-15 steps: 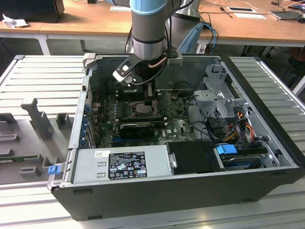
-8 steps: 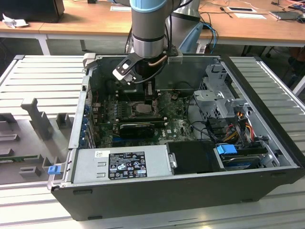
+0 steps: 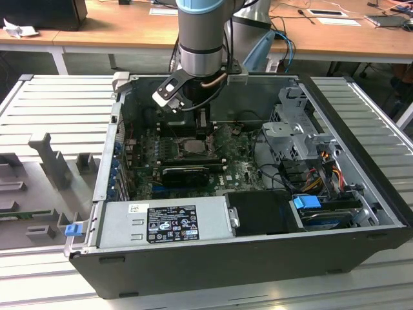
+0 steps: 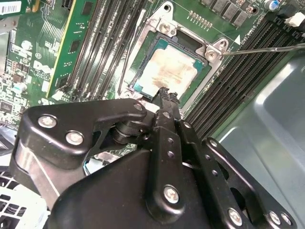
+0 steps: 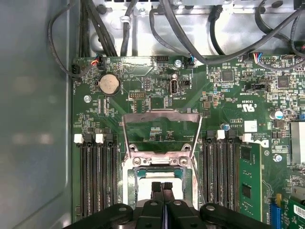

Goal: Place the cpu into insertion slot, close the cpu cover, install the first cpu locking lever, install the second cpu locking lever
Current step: 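Close the cpu cover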

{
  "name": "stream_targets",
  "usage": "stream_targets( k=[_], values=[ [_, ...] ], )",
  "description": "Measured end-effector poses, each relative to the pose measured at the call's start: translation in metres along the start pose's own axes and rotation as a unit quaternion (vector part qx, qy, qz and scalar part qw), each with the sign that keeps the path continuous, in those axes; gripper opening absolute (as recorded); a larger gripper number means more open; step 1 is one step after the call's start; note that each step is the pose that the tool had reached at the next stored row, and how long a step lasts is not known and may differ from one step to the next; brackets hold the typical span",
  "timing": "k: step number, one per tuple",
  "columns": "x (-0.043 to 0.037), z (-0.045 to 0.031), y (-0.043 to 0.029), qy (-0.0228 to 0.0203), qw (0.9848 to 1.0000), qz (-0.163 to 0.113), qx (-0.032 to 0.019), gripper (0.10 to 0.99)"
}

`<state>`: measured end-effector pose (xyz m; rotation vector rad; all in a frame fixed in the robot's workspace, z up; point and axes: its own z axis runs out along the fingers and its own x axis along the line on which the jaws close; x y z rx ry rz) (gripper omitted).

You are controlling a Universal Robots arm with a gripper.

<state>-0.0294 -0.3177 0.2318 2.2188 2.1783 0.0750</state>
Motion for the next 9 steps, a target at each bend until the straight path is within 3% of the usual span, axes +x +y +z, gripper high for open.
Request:
stream_targets(
  k=[9],
  values=[
    [0.0000, -0.0029, 0.0002, 0.0000, 1.0000, 0.000, 0.0000, 0.106]
  ],
)
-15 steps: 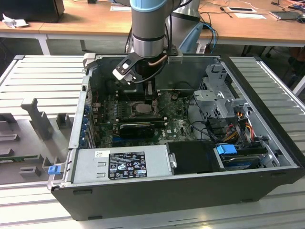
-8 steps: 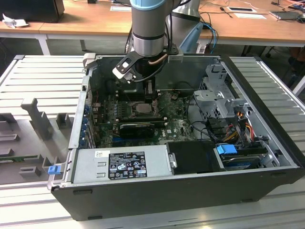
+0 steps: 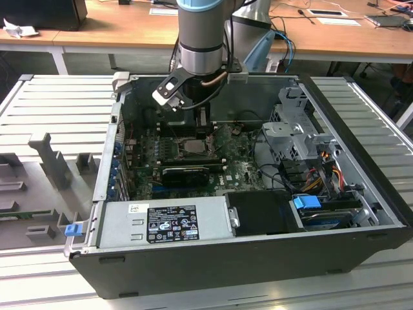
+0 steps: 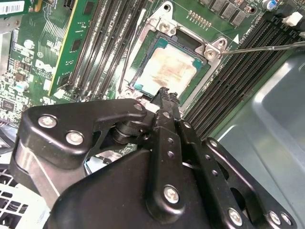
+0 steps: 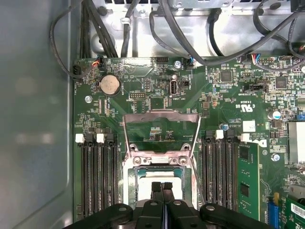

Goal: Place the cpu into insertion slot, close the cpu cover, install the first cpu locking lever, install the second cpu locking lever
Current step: 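Close the cpu cover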

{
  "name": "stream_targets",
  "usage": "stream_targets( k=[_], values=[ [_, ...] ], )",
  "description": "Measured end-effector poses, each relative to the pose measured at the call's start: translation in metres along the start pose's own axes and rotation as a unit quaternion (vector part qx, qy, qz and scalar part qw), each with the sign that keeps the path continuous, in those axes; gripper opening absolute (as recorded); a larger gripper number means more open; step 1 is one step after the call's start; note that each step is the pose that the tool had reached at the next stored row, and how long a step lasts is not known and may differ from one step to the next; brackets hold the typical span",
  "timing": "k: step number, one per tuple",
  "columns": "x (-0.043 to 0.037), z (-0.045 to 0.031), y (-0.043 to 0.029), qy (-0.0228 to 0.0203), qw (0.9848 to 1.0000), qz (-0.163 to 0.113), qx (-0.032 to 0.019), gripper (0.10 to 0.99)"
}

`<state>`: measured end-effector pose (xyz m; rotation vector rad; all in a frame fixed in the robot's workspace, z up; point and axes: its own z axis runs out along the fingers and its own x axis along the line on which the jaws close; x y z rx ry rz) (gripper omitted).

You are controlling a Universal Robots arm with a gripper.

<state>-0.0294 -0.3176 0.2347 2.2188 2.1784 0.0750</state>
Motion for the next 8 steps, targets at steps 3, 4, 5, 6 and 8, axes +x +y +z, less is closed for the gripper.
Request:
stream_targets(
  k=[3, 4, 5, 6, 8],
  values=[
    [0.0001, -0.0017, 0.0001, 0.0000, 1.0000, 0.000, 0.0000, 0.106],
    [0.0002, -0.0031, 0.0002, 0.0000, 1.0000, 0.000, 0.0000, 0.106],
    [0.0002, -0.0051, 0.0003, -0.0001, 1.0000, 0.000, 0.0000, 0.106],
    [0.0003, -0.0061, 0.0003, -0.0001, 1.0000, 0.000, 0.0000, 0.106],
    [0.0003, -0.0090, 0.0005, 0.0000, 1.0000, 0.000, 0.0000, 0.106]
  ],
)
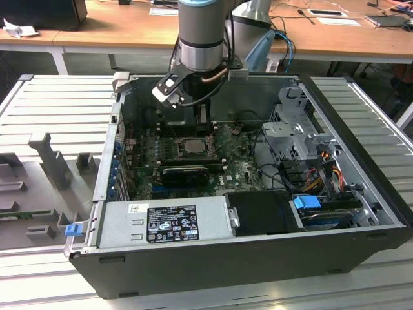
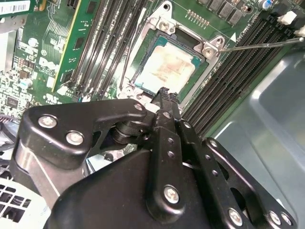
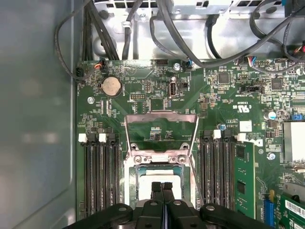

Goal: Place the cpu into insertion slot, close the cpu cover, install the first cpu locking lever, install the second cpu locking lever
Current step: 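Close the cpu cover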

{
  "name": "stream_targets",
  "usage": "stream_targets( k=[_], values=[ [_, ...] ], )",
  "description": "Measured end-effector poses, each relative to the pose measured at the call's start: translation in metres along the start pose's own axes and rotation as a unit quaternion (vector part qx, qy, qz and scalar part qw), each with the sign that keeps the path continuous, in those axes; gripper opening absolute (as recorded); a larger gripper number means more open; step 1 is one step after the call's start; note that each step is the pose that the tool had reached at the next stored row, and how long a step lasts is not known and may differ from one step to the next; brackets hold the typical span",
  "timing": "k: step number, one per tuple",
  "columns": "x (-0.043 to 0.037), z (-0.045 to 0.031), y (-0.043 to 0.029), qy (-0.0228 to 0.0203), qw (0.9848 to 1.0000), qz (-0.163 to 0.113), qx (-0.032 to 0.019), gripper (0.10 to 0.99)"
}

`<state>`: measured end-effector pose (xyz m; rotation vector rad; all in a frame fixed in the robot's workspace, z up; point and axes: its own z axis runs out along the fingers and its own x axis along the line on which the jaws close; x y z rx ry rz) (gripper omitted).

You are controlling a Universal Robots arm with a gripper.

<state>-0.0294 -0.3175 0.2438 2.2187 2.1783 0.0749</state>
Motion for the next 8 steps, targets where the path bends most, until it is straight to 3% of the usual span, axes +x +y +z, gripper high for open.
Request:
stream_targets(
  k=[6, 8],
  values=[
    [0.0006, -0.0192, 0.0011, -0.0009, 1.0000, 0.000, 0.0000, 0.106],
    [0.0008, -0.0208, 0.0017, -0.0009, 1.0000, 0.000, 0.0000, 0.106]
  ],
)
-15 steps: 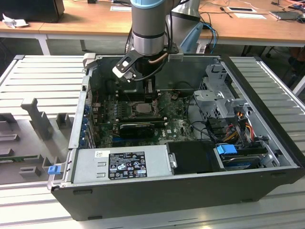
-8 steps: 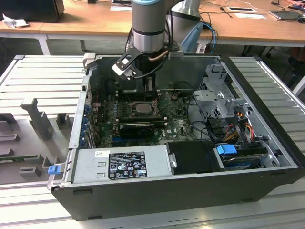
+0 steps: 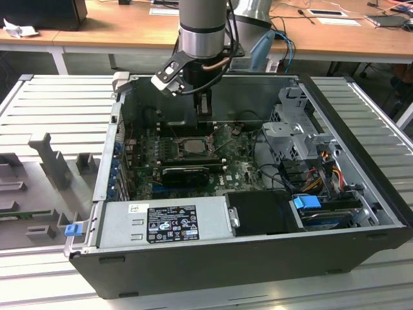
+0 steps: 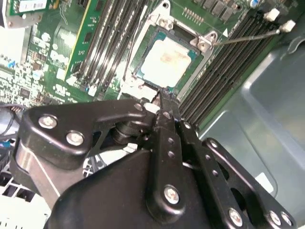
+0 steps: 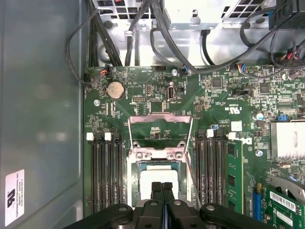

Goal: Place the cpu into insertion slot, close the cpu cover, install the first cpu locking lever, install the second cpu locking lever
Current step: 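Close the cpu cover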

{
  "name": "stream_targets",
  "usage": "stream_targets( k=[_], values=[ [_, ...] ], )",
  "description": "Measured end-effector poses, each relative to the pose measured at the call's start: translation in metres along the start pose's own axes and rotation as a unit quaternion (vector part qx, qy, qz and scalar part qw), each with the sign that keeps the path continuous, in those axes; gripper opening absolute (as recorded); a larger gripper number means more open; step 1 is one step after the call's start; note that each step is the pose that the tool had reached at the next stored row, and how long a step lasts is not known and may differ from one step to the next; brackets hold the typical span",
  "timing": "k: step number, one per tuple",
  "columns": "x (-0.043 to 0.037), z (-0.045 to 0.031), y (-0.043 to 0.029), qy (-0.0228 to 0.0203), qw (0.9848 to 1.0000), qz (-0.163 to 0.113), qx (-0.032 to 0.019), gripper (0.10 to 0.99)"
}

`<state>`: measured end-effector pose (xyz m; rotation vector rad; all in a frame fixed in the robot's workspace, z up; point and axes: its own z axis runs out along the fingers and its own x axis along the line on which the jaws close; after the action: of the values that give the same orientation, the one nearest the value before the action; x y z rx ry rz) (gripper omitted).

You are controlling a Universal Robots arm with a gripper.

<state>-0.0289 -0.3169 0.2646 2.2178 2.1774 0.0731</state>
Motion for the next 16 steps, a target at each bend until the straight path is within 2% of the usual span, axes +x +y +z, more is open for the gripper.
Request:
stream_targets(
  k=[8, 16],
  values=[
    [0.0001, -0.0008, 0.0047, -0.0001, 1.0000, 0.000, 0.0007, 0.106],
    [0.0003, -0.0002, 0.0142, -0.0001, 1.0000, 0.000, 0.0025, 0.106]
  ],
)
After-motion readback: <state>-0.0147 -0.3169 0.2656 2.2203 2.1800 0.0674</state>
